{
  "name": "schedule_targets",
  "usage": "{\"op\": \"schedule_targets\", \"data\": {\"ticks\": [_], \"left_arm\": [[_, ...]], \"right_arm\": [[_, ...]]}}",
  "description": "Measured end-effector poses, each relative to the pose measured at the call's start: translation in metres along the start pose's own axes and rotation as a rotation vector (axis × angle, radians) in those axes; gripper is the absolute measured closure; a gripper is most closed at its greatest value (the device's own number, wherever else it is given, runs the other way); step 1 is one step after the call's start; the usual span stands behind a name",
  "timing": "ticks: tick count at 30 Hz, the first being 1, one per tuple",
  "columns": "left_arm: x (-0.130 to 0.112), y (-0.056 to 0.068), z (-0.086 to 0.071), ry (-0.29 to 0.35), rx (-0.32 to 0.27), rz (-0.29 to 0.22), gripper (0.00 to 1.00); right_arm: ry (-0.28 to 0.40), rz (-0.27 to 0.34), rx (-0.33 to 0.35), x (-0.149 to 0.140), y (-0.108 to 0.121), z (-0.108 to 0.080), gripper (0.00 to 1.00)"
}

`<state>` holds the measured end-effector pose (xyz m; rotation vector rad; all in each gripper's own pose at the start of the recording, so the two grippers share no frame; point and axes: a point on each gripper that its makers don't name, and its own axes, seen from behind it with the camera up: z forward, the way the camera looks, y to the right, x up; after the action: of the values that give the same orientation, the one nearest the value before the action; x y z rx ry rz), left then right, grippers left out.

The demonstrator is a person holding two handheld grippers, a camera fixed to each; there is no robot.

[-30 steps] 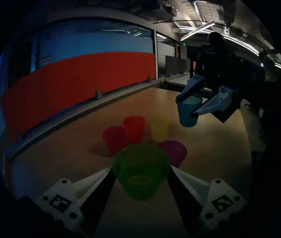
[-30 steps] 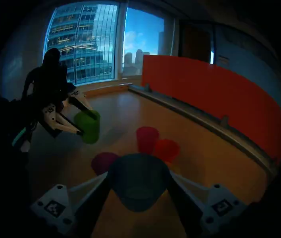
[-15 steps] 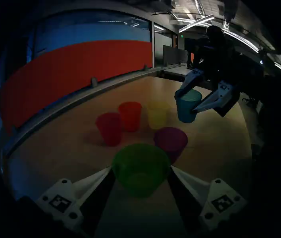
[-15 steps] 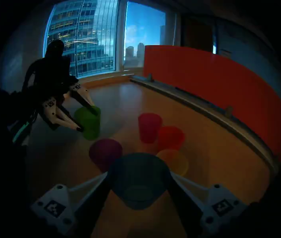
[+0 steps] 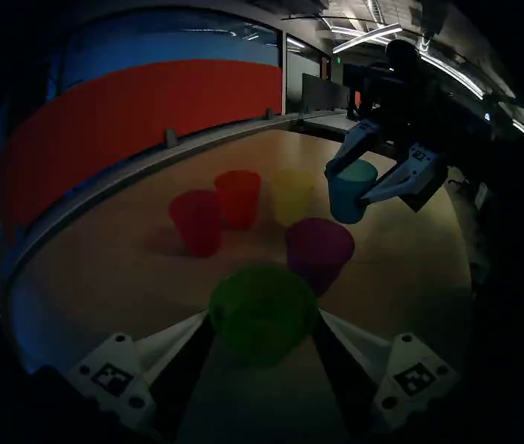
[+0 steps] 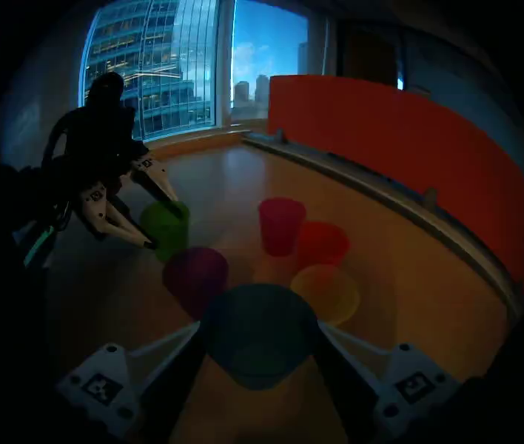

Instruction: Pour water

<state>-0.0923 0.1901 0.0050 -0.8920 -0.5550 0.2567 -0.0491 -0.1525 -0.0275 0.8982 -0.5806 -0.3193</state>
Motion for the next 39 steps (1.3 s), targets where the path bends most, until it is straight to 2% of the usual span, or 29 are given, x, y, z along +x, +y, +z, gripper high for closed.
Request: {"op": "schedule_targets", "data": {"ticks": [24, 32, 34, 39], "left_arm": [[-0.017, 0.001, 0.005, 0.008, -0.002, -0.044, 0.14], [-0.019, 0.001, 0.004, 0.008, 0.01, -0.024, 0.14], [-0.019, 0.001, 0.005, 0.005, 0.015, -0.019, 0.13], [-0.016, -0.002, 0.004, 0.005, 0.031, -0.014, 0.01]], "right_arm": [[-0.015, 0.014, -0.001, -0.011, 0.0, 0.006, 0.08], [-0.018, 0.013, -0.002, -0.013, -0.002, 0.007, 0.08], [-0.018, 0.013, -0.003, -0.013, -0.003, 0.007, 0.08], [-0.017, 0.012, -0.004, -0.014, -0.004, 0.008, 0.08]]}}
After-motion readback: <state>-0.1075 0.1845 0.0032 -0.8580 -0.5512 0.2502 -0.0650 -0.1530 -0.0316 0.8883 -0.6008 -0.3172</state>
